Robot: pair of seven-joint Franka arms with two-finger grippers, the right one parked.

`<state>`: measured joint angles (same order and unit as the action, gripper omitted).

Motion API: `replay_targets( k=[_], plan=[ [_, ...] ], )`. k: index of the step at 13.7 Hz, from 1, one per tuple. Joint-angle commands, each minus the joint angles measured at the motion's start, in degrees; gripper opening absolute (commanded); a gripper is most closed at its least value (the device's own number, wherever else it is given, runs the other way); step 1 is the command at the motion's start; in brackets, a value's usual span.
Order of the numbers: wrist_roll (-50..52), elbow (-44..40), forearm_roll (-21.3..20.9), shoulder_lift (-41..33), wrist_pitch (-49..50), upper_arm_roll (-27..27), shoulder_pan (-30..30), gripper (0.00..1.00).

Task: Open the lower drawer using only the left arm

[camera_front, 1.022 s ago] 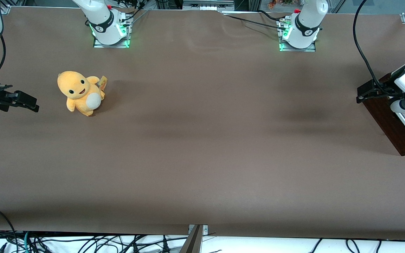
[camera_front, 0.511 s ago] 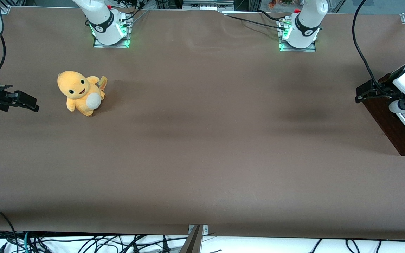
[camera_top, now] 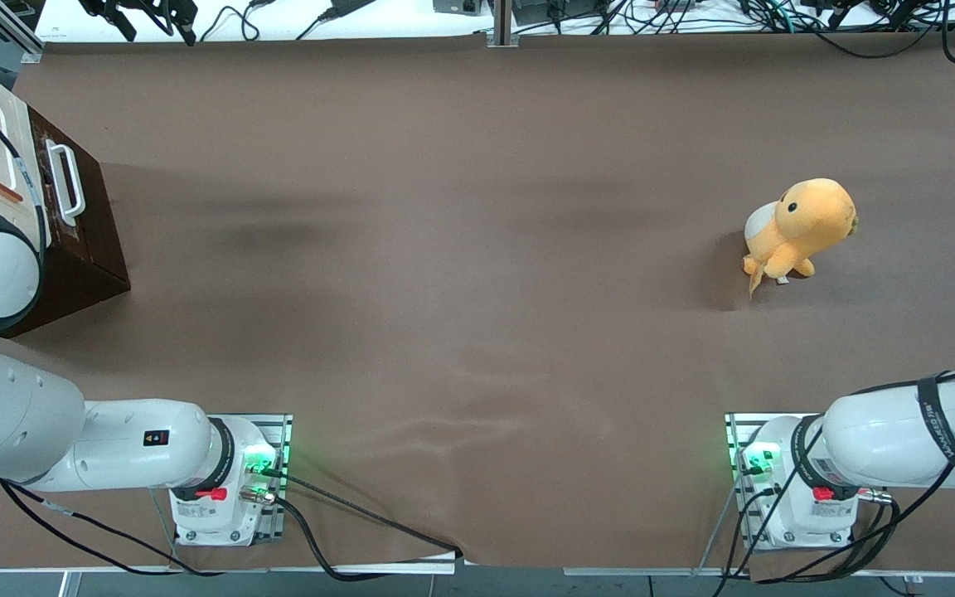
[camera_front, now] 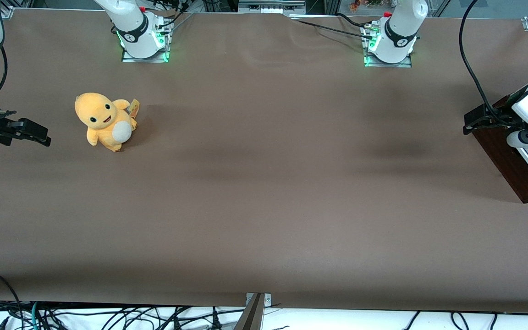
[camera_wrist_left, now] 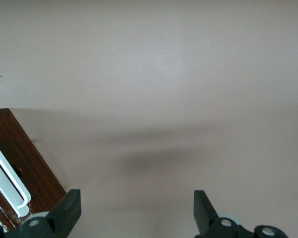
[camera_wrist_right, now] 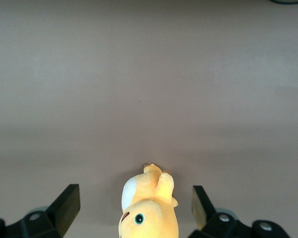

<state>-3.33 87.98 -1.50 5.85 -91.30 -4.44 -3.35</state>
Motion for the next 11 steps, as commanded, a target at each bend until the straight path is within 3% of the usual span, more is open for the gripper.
replay_targets(
  k=[1, 11],
  plan=[
    [0.35, 0.52, 1.50, -0.58, -0.11, 0.14, 0.01, 1.00],
    [0.43, 0.52, 1.41, -0.58, 0.33, 0.14, 0.01, 1.00]
  ],
)
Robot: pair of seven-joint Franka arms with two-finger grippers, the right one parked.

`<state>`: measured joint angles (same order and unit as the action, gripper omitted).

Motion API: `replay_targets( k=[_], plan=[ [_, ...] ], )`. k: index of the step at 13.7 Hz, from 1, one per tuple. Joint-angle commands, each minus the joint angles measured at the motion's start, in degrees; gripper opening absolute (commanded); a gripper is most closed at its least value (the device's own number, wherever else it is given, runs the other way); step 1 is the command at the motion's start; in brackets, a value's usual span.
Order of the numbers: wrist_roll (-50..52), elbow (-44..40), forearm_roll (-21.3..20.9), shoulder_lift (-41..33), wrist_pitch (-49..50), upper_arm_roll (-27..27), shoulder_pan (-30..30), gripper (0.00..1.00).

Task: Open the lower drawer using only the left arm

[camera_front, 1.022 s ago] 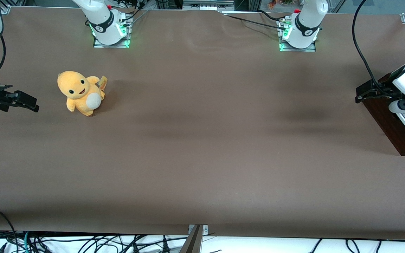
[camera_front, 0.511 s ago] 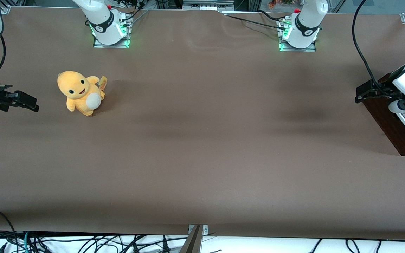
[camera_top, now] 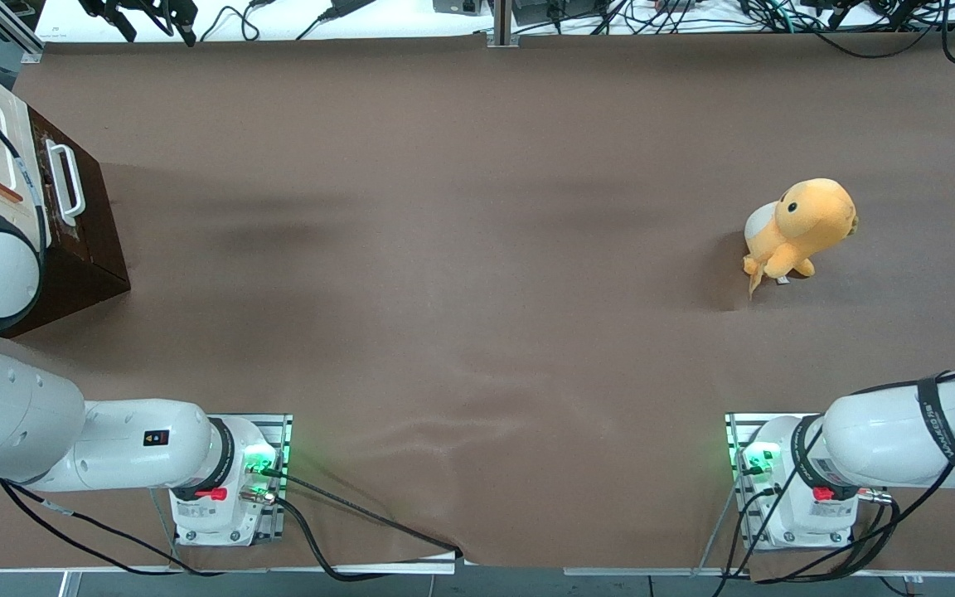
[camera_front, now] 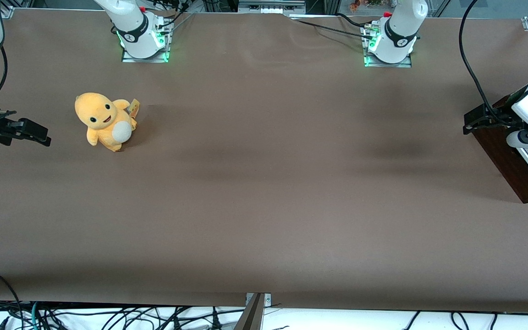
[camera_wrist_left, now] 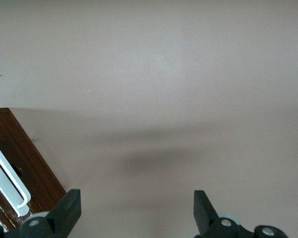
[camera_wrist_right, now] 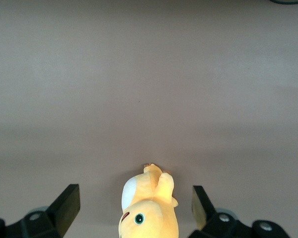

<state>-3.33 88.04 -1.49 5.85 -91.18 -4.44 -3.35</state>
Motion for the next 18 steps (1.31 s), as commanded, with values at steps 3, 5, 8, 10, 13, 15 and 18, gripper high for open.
replay_targets(
  k=[3, 5, 8, 10, 13, 15, 18],
  plan=[
    [0.34, 0.47, 1.41, -0.58, 0.30, 0.14, 0.01, 1.00],
    [0.34, 0.47, 1.41, -0.49, 0.39, 0.14, 0.01, 1.00],
    [0.69, 0.47, 0.71, 0.29, 1.09, 0.14, 0.10, 1.00],
    [2.70, 0.38, 0.53, 1.69, 2.76, 0.05, 0.19, 1.00],
    [9.72, 0.29, 0.53, 4.24, 6.71, 0.14, 0.10, 1.00],
    [14.65, 0.38, -1.48, 6.96, 7.77, 0.14, 0.10, 1.00],
    [15.90, 0.47, -10.51, 14.60, 10.75, 0.14, 0.19, 1.00]
  ],
)
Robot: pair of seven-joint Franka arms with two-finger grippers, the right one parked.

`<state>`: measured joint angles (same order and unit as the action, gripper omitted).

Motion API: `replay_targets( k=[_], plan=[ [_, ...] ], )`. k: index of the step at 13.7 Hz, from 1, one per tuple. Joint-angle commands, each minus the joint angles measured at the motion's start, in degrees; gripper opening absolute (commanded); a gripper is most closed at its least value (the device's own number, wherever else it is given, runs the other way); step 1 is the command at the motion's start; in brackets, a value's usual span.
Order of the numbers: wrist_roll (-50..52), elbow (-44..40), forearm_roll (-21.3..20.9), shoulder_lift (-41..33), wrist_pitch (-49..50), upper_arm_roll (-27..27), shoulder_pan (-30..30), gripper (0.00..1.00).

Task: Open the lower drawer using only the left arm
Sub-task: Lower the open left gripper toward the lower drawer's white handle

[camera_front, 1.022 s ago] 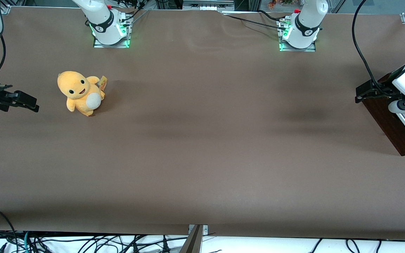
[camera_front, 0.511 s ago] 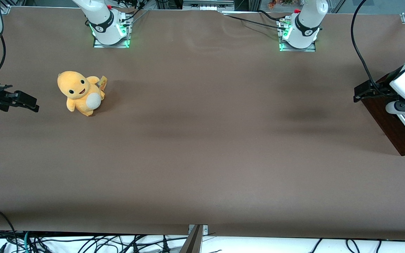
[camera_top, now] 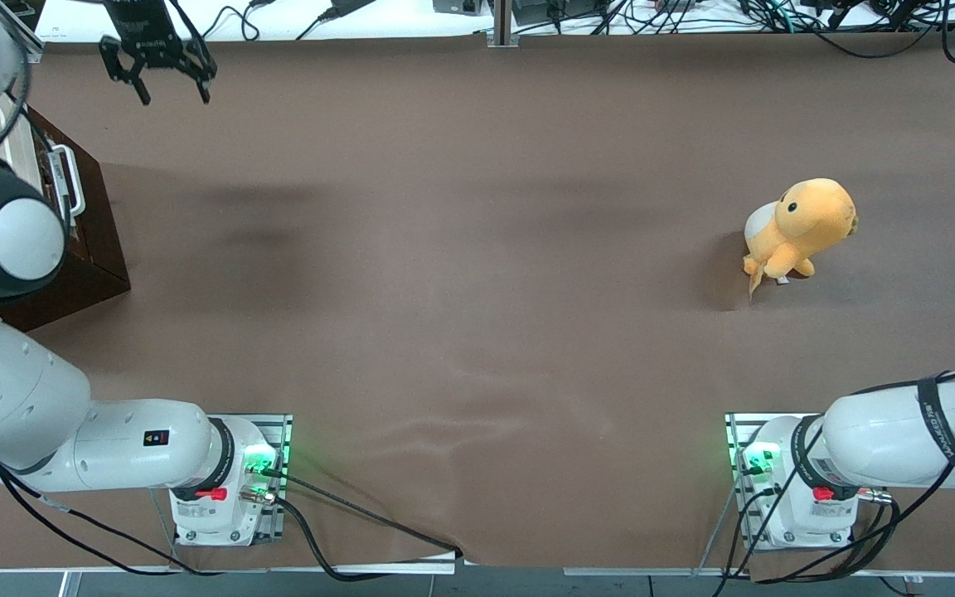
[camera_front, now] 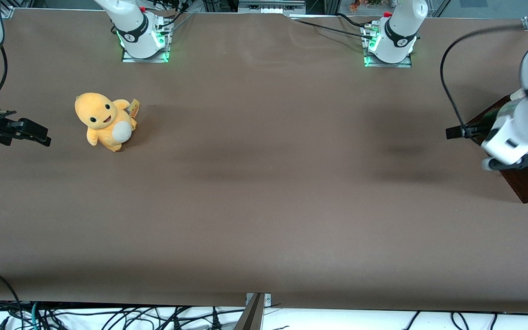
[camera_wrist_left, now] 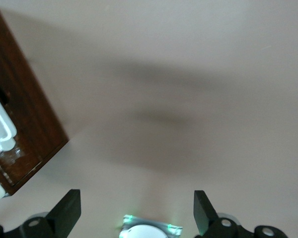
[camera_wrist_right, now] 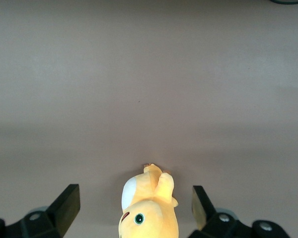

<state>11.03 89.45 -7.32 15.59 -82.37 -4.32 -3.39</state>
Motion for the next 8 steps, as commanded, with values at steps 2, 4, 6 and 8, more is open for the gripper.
replay_targets(
  k=[2, 4, 6, 8],
  plan=[
    [1.71, -0.94, -11.98, 9.52, 3.70, 0.18, 0.14, 1.00],
    [1.98, -1.03, -20.06, 13.74, 6.07, 0.36, -0.21, 1.00],
    [6.34, -1.03, -29.54, 19.62, 8.88, 0.45, -0.30, 1.00],
    [10.93, -0.94, -34.06, 23.42, 9.15, 0.54, -0.30, 1.00]
  ],
)
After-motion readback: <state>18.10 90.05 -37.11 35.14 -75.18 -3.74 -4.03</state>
